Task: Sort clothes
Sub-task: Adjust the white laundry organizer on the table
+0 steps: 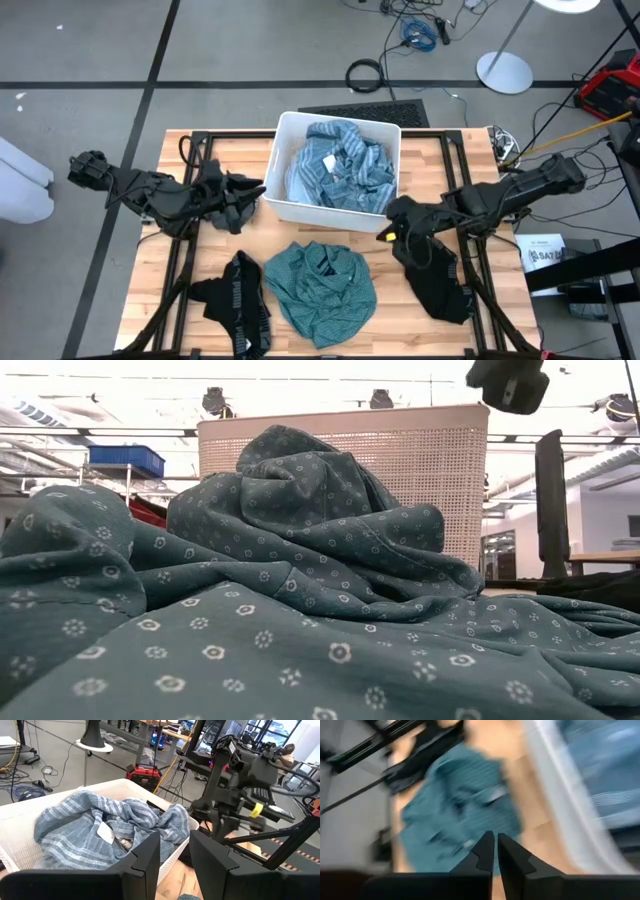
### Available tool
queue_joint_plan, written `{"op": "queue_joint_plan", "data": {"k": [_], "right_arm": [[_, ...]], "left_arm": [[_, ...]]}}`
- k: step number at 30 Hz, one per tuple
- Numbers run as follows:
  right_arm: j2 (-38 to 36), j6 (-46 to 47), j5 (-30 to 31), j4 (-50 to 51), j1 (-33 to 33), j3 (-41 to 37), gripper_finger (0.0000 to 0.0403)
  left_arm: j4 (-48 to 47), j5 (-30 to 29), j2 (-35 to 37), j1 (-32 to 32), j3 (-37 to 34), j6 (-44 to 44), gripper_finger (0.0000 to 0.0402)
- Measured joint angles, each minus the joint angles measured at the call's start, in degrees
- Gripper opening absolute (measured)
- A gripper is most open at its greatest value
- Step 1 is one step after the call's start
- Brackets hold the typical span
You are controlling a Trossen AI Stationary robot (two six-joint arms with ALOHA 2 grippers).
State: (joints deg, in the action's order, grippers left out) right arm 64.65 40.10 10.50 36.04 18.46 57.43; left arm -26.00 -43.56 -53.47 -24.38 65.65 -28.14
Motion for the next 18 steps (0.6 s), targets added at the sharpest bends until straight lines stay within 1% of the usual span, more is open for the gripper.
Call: {"op": "queue_joint_plan", "data": {"k": [2,4,7,11,15,18], "right_arm": [[-0.03,0.21,5.69,1.64,0.11,-0.07,0.0003],[-0.03,0.22,8.54,3.24,0.04,-0.07,0.0001],[0.04,-0.15,9.07,5.27,-0.31,-0.07,0.0000],[0.24,1.07,12.92,8.91,-1.39,-0.07,0.0000],[0.26,1.12,17.51,9.55,-2.98,-0.07,0.0000],[0.26,-0.18,16.66,8.89,-4.37,-0.07,0.0000]], "left_arm": [[0.00,-0.23,0.00,0.00,0.00,0.00,0.0113],[0.00,-0.27,-0.04,-0.01,0.00,-0.02,0.0113],[0.27,-0.09,-0.38,-0.02,0.00,-0.22,0.0113],[0.25,0.15,-0.55,0.00,0.00,-2.79,0.0113],[0.20,0.17,-0.55,-0.01,0.00,1.01,0.0113],[0.18,0.17,-0.55,0.00,0.00,2.29,0.0113]]}}
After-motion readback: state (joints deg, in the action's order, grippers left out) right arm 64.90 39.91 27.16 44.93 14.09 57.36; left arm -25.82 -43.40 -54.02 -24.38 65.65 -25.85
